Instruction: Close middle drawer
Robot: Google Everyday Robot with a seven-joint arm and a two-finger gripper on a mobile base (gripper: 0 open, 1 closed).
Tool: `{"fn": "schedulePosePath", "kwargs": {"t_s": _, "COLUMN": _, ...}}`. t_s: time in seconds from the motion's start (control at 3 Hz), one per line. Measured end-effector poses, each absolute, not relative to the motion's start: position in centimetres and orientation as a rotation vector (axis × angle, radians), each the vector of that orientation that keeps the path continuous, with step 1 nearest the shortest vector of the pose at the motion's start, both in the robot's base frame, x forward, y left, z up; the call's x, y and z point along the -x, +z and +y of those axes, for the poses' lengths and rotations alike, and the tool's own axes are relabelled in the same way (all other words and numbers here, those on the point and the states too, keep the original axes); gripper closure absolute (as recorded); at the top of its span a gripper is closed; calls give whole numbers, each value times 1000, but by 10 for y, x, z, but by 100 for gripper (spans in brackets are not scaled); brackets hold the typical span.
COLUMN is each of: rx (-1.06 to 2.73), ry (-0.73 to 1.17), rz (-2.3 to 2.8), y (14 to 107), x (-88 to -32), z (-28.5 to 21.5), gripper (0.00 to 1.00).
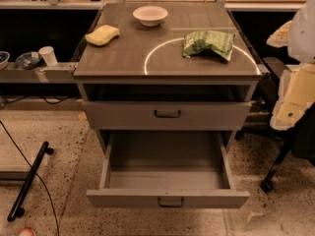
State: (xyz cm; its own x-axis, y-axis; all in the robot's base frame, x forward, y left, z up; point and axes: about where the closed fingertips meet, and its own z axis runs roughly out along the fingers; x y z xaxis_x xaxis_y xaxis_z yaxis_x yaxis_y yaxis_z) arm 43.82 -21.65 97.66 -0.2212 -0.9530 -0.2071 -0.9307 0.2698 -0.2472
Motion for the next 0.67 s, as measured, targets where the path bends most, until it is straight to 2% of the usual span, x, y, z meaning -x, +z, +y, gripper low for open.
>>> {"fn": "schedulePosePath", "kwargs": {"t_s": 0.67, "rx": 1685, "ry": -56, "rz": 2230, "y": 943, "x": -441, "z": -219, "gripper": 0}}
